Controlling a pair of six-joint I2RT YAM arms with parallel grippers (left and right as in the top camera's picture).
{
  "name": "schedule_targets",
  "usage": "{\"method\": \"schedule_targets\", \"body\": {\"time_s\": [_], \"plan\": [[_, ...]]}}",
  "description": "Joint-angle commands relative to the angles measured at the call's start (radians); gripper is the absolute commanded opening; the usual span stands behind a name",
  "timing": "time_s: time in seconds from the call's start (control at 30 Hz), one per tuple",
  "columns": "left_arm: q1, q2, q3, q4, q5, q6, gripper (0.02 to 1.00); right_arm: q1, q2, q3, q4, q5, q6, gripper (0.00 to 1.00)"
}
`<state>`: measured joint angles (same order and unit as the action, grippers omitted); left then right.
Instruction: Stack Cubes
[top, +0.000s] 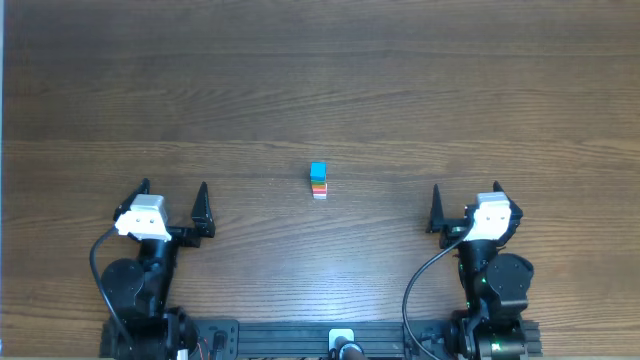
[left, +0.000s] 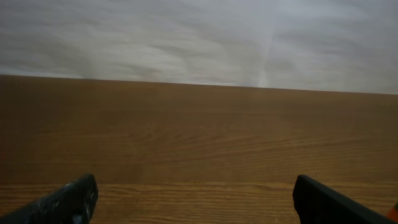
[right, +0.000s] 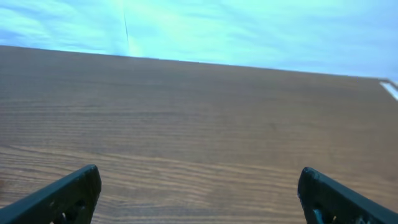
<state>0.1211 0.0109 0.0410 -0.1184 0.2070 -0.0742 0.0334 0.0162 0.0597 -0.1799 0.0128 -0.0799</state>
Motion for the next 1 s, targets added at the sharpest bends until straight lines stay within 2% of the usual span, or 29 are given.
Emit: {"method": "schedule_targets", "body": {"time_s": [0.03, 0.2, 1.0], "plan": [[0.005, -0.007, -0.009, 0.004, 0.01, 0.011, 1.0, -0.008, -0.011, -0.008, -0.004, -0.019, -0.022, 0.991], [0.005, -0.007, -0.009, 0.004, 0.01, 0.011, 1.0, -0.008, -0.011, -0.008, -0.004, -0.021, 0.02, 0.991], [0.005, -0.007, -0.009, 0.004, 0.01, 0.011, 1.0, -0.008, -0.011, -0.008, 0.0, -0.019, 0.023, 0.991]]}}
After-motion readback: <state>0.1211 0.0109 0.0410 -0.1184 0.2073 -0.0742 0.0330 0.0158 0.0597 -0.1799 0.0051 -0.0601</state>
